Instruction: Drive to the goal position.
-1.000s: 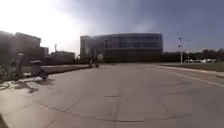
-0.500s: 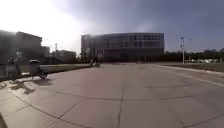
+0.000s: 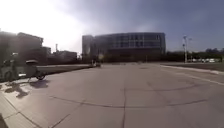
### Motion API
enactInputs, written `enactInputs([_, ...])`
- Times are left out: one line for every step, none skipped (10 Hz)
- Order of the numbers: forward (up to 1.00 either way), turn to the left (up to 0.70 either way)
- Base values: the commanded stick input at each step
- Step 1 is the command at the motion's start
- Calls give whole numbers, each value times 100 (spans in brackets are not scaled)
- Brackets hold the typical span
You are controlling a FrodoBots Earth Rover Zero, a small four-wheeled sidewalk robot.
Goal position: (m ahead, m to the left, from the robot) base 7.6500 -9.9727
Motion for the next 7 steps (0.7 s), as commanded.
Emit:
enactInputs([100,1])
enactInputs([100,1])
enactInputs([100,1])
enactInputs([100,1])
enactInputs([100,1])
enactInputs([100,1])
enactInputs([100,-30])
